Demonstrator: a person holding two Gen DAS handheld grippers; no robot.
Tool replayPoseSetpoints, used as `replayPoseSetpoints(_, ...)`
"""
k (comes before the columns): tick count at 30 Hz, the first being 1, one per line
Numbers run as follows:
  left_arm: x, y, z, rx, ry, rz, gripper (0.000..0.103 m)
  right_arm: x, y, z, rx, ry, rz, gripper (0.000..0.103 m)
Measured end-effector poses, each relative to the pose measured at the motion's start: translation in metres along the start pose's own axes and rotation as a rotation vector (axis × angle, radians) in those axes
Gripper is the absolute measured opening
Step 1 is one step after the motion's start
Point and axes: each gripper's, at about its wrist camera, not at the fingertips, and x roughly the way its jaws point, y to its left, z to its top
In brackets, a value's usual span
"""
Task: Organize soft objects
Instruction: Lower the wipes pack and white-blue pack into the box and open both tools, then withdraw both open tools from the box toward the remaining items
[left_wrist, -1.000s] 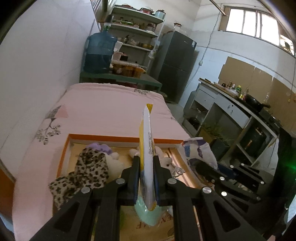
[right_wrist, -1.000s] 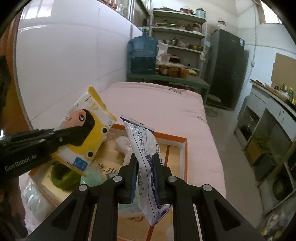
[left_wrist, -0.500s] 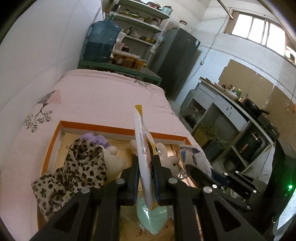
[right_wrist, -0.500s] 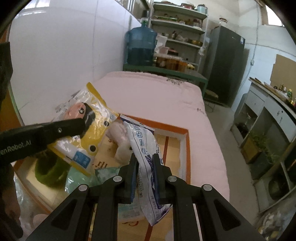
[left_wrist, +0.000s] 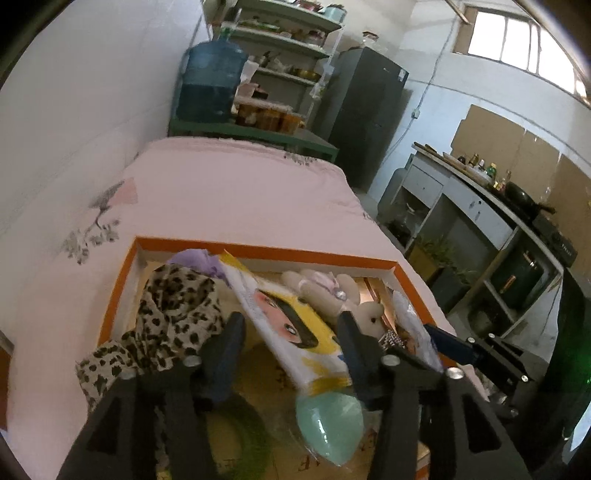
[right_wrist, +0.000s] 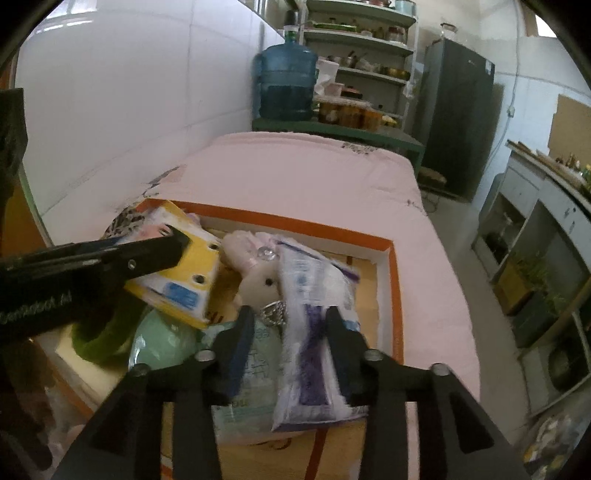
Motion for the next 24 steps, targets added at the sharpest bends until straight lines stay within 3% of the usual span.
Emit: replayPoseSetpoints(24,-0.040,-0.011,0.000,0.028,-0.067,0.037,0.053,-0.039,-0.007,-0.004,0.085,-0.077,0.024,0.055)
